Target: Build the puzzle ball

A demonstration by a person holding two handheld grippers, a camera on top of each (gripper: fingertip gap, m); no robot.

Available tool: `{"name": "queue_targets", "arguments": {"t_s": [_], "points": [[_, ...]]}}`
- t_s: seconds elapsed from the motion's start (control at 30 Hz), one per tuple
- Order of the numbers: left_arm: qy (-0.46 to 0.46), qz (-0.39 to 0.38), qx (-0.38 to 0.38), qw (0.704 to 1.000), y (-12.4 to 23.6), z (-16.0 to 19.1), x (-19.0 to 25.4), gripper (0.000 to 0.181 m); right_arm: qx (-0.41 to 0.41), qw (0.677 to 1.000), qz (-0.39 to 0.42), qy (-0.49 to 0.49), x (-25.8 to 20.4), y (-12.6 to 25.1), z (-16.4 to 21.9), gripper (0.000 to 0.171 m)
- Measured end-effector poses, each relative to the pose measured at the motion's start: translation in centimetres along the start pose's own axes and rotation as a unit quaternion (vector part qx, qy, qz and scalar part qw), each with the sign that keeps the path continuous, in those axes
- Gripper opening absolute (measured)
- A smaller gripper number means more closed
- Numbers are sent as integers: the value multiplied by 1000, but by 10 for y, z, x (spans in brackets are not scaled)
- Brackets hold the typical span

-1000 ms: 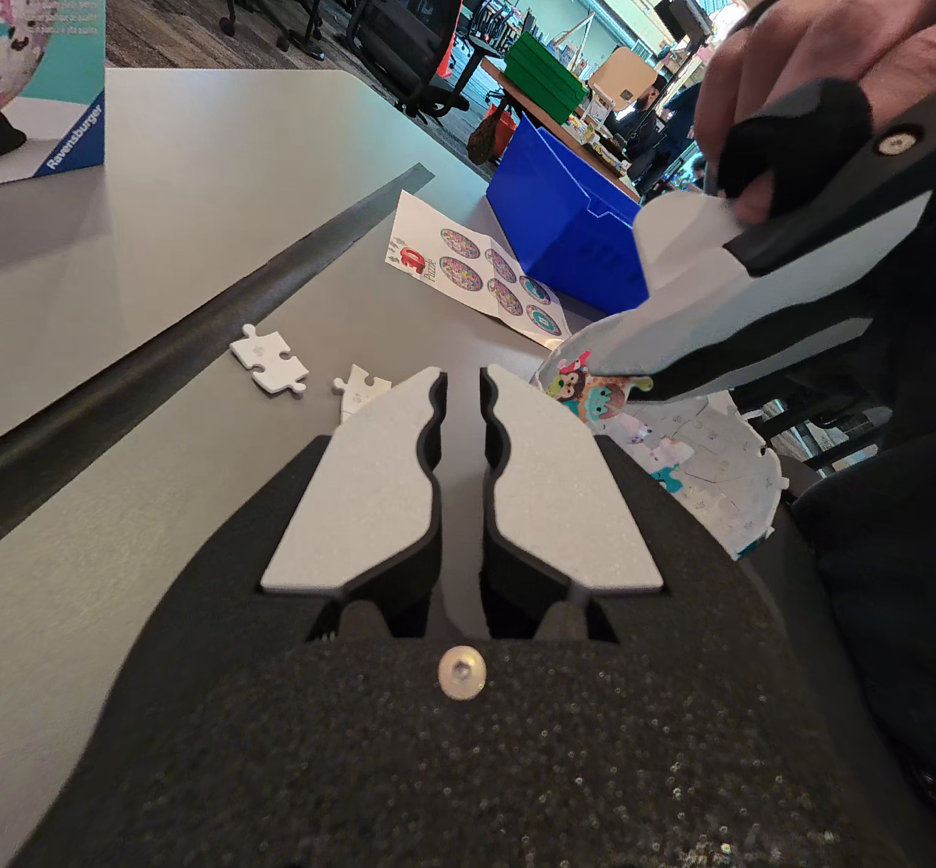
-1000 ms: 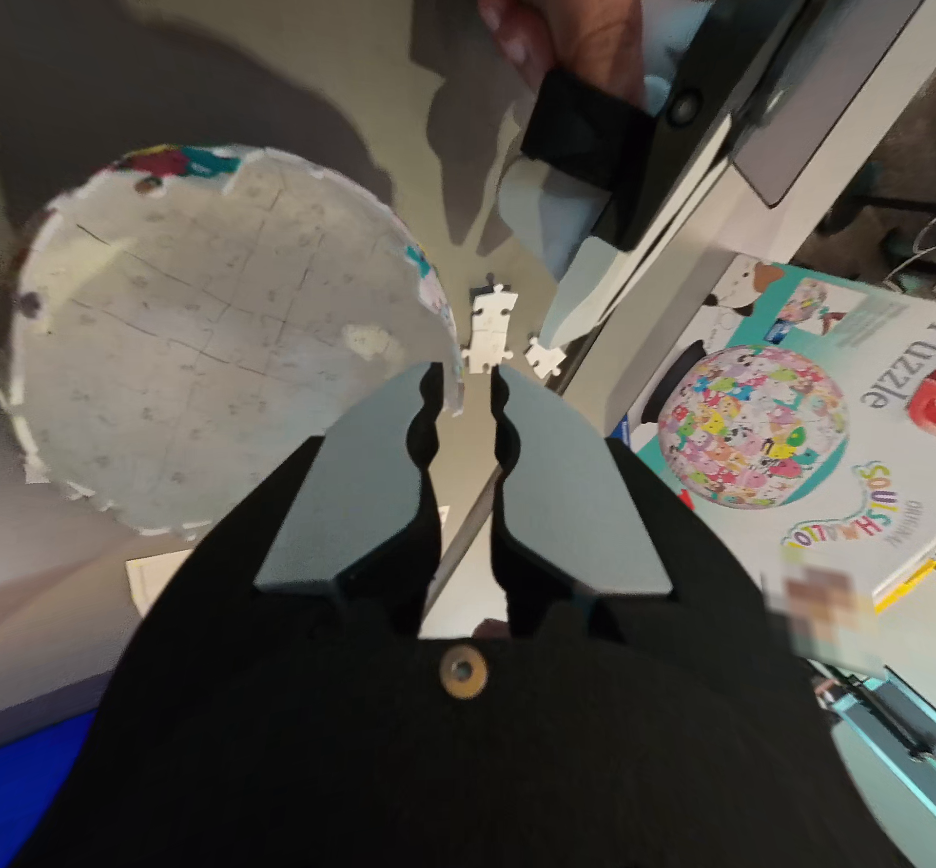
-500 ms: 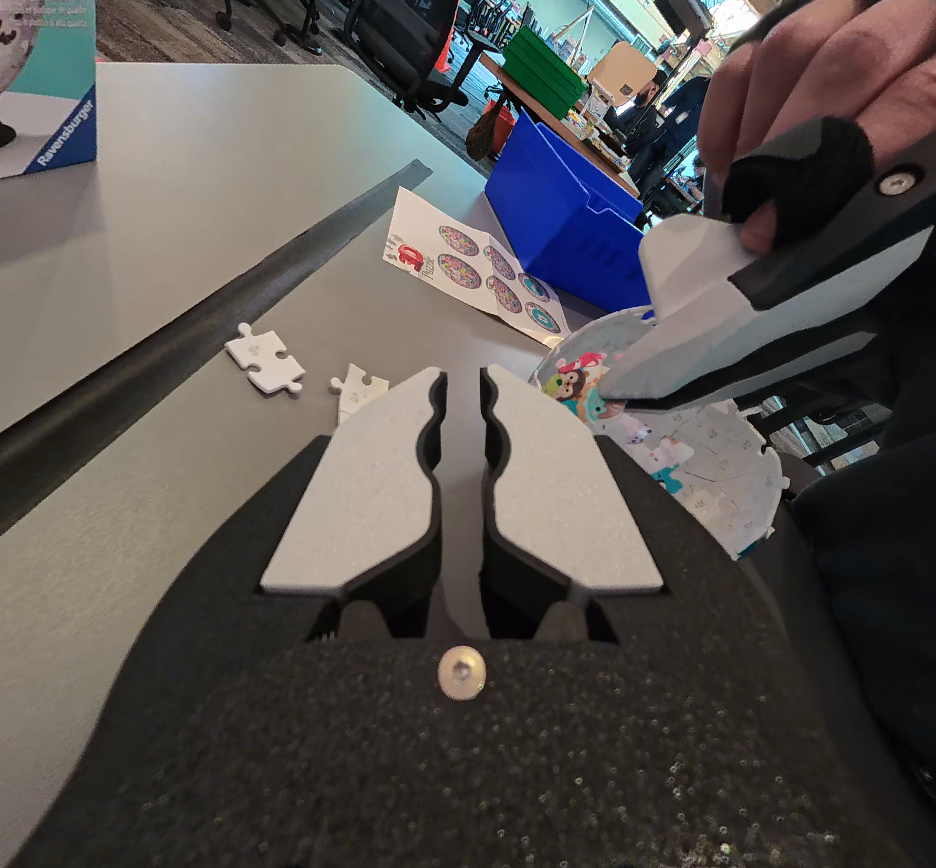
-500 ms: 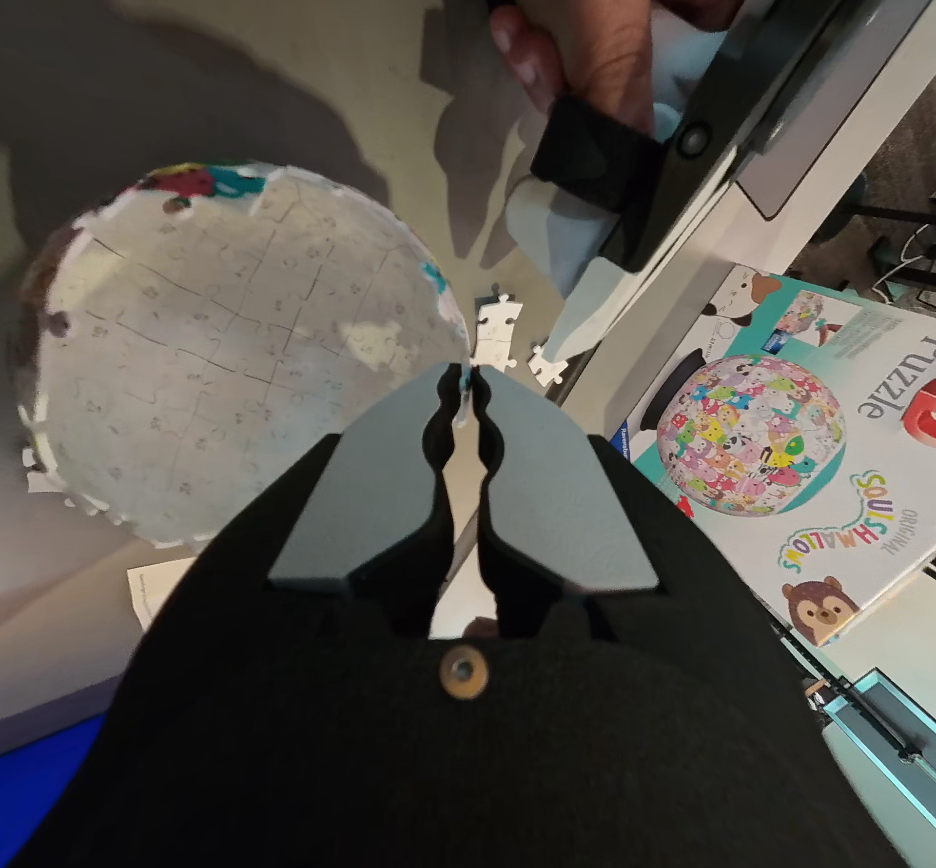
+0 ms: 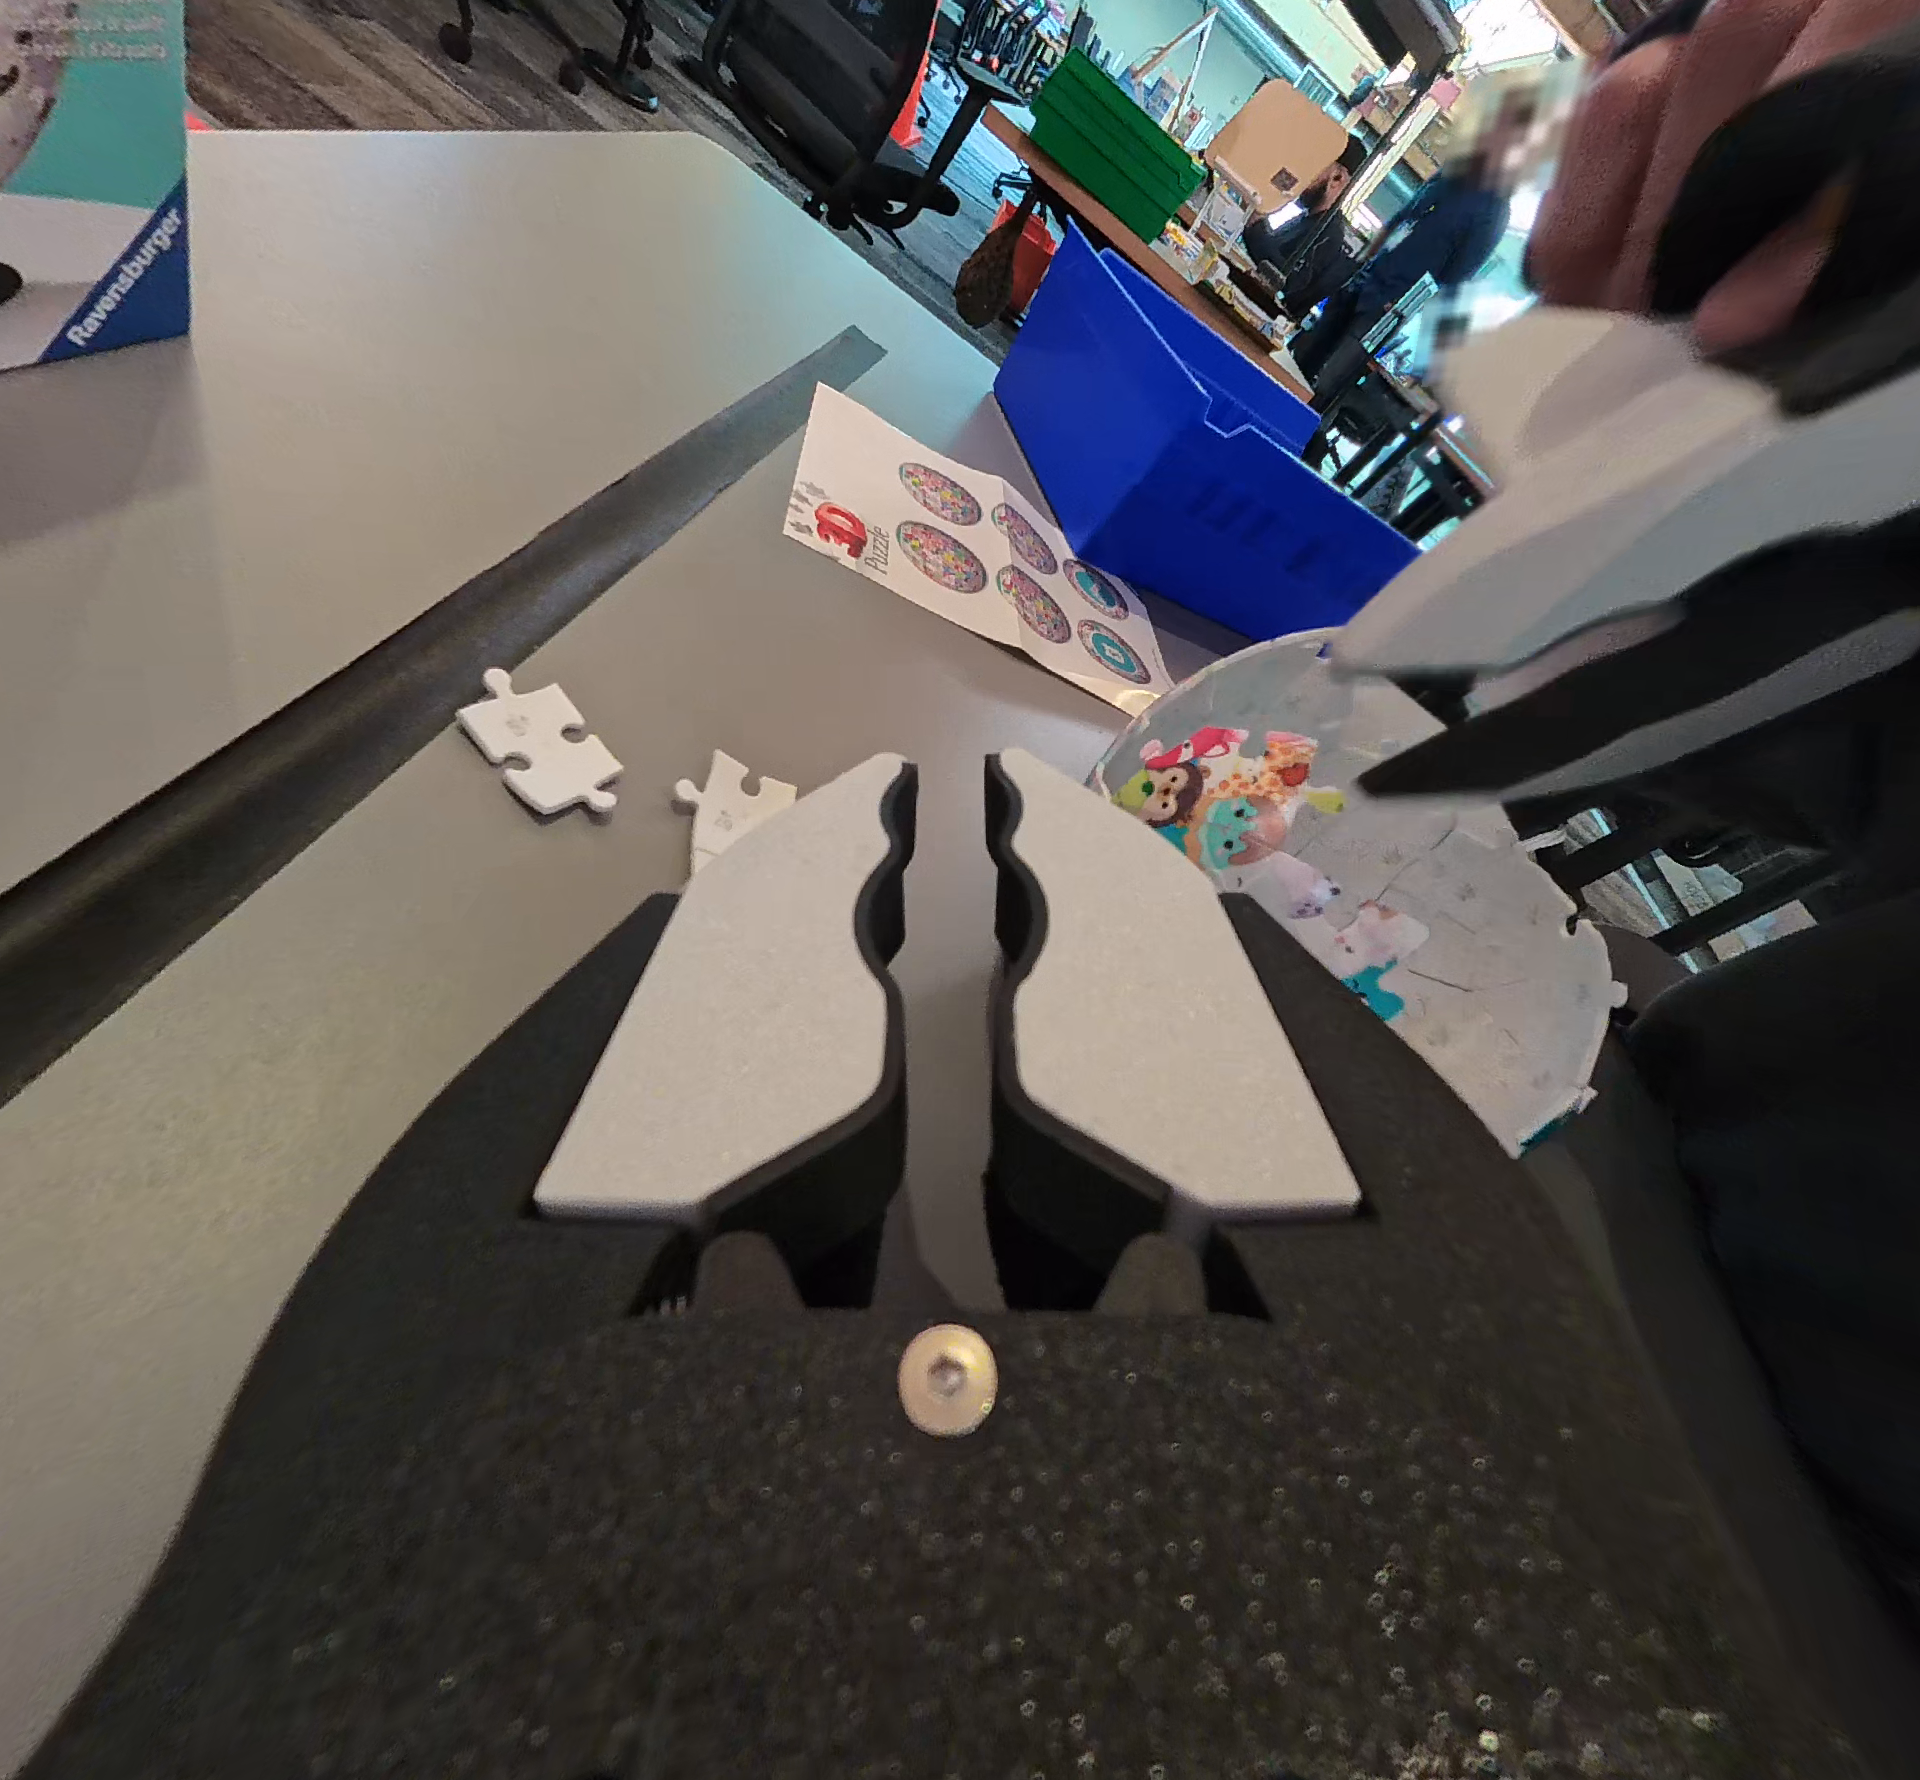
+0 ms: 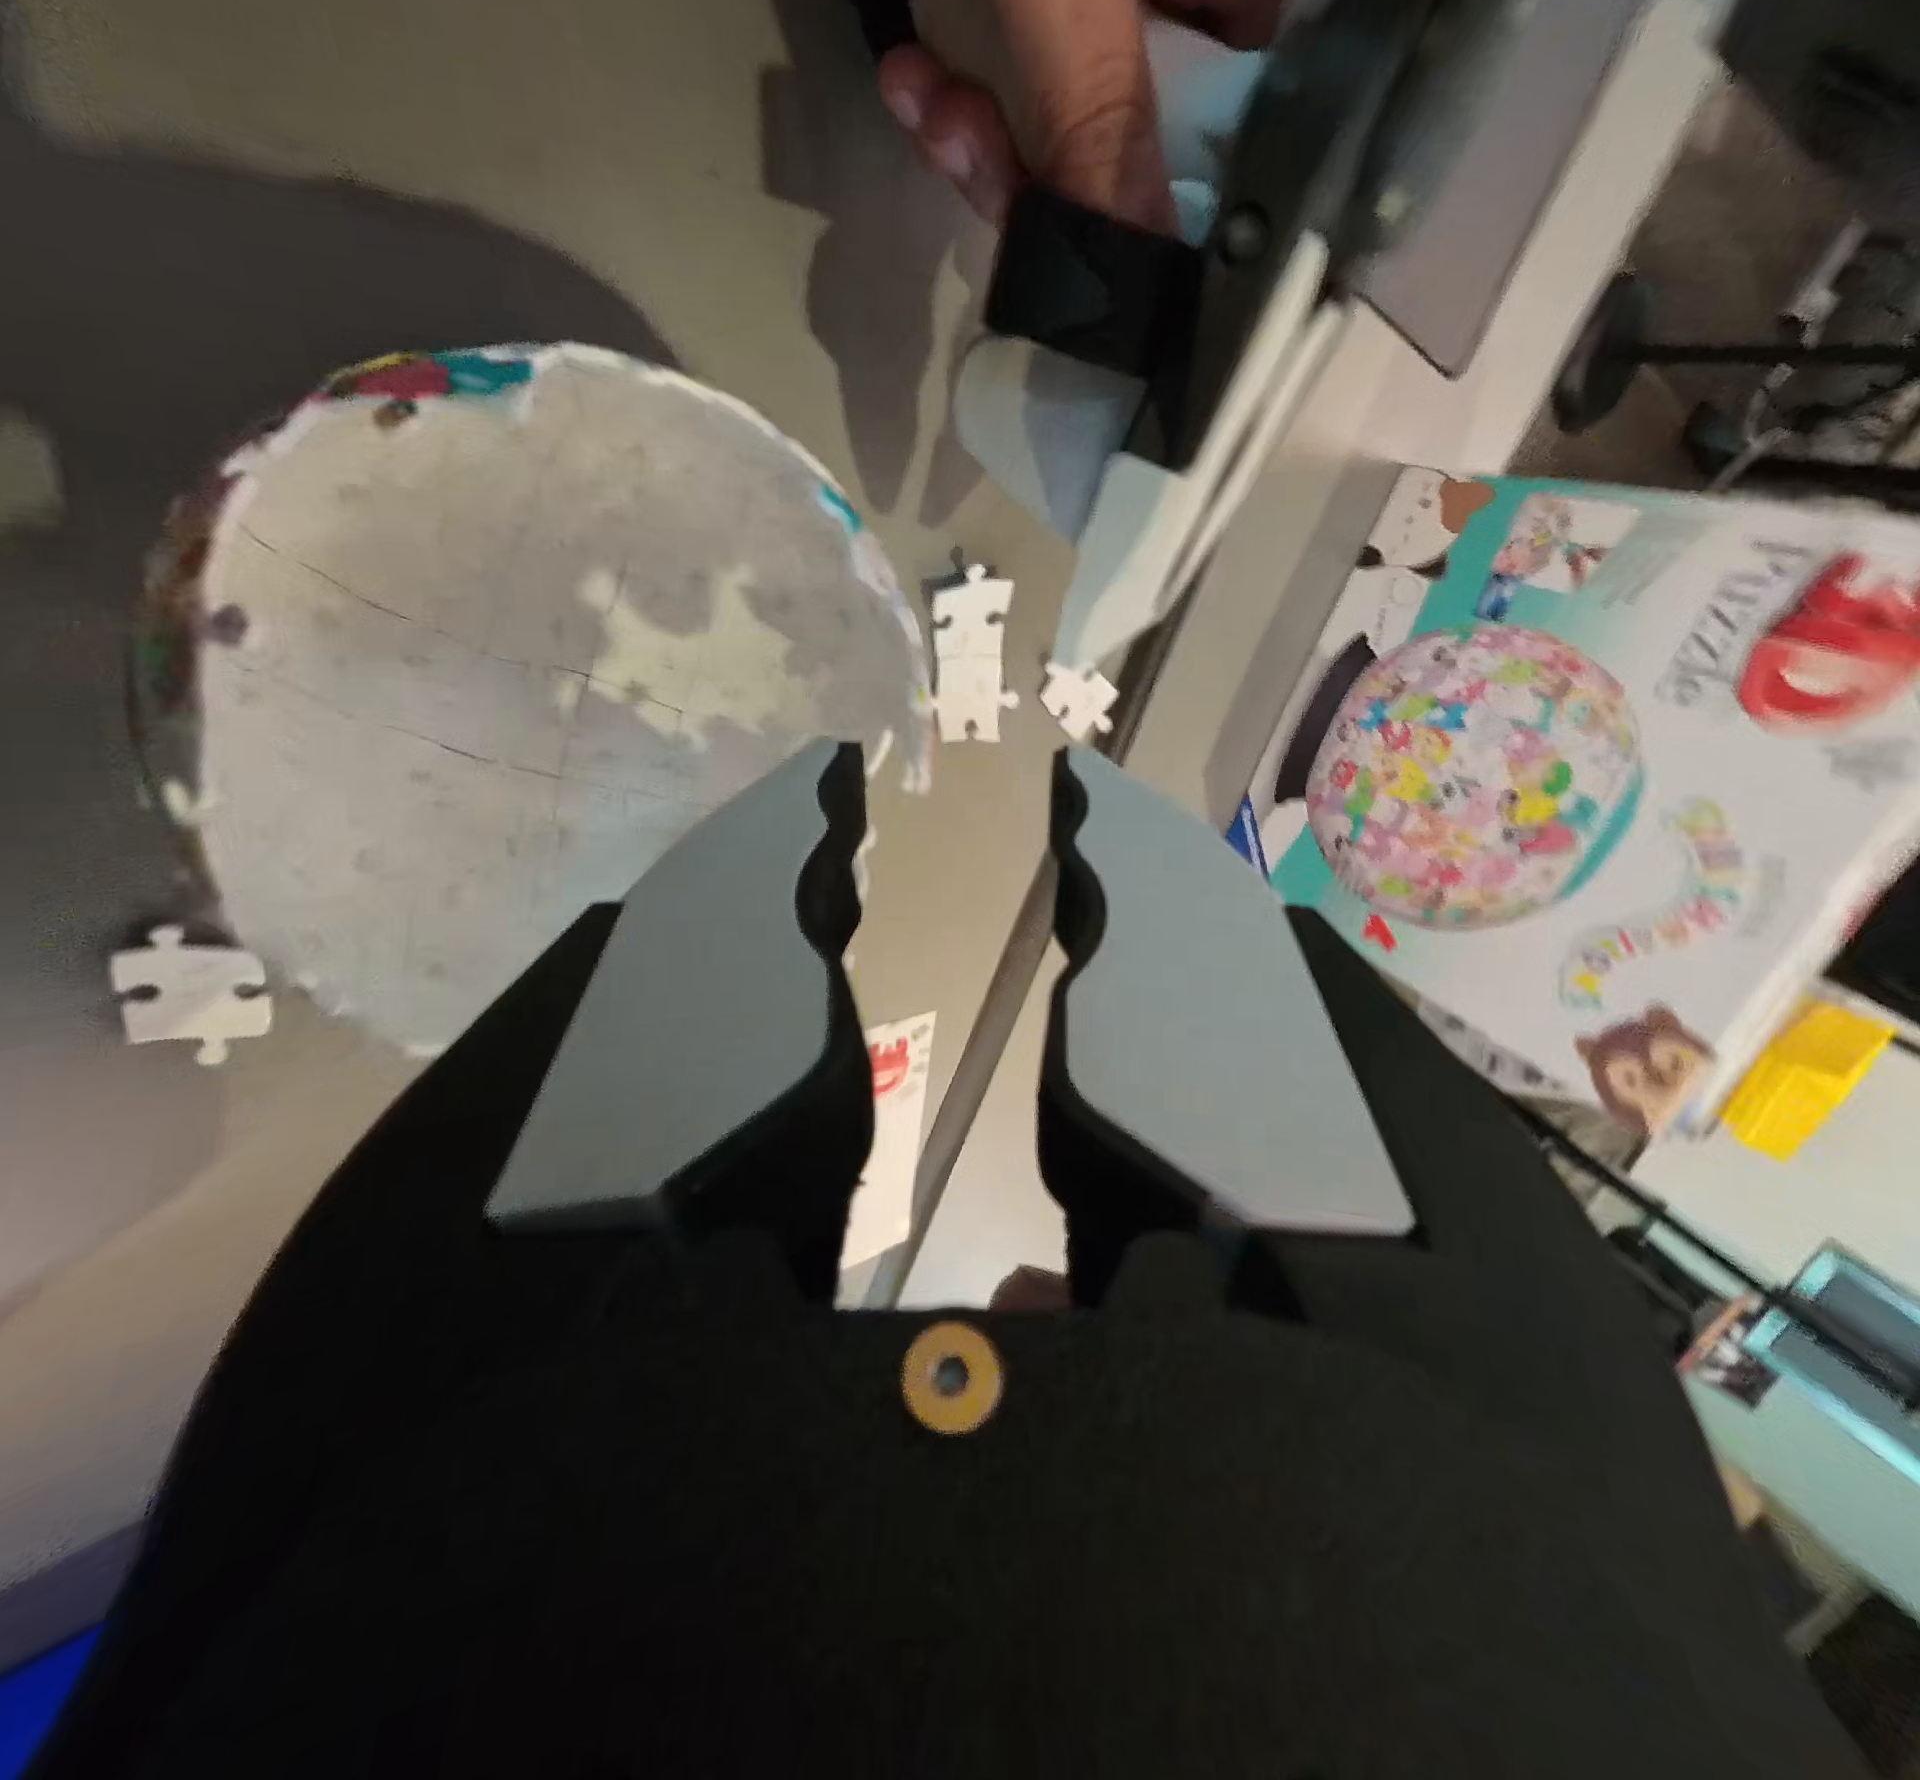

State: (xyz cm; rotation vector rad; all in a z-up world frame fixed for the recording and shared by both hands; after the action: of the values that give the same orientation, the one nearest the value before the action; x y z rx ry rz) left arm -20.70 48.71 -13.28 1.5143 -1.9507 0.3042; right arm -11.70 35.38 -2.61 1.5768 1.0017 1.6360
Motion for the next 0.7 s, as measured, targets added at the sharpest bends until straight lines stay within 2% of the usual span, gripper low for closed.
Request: {"name": "queue_targets", "arguments": {"t_s": [0.07,0.13,0.2,0.3,0.37,0.5,0.7], "points": [[-7,-5,4,1000,0,-2,-1,13,16,997,46,-62,0,25,12,37],[-15,-12,11,1000,0,-4,-1,13,59,980,101,-164,-5,52,31,33],[-22,-16,17,999,0,-6,-3,13,122,944,136,-276,-22,75,51,34],[-31,-25,17,999,-2,-9,-4,18,194,880,158,-404,-70,90,75,53],[-49,-36,19,998,-3,-10,-3,21,207,855,163,-447,-111,90,80,56],[-102,-78,55,990,9,-19,7,26,245,823,139,-494,-192,80,68,53],[-153,-141,58,976,45,-52,54,56,286,798,135,-513,-272,72,44,54]]}}
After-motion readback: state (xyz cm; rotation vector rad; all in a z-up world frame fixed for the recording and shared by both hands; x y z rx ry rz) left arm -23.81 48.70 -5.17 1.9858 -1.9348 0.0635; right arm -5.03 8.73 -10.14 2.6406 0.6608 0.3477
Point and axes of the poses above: each gripper's, where its closed fingertips meet, y back along the fingers, z out of its underside, x = y × z across the jaws, the point moved 10 cm from there along y, back along the fingers, and after that the axes turned 5 degrees about y, right-handed, at the moved point
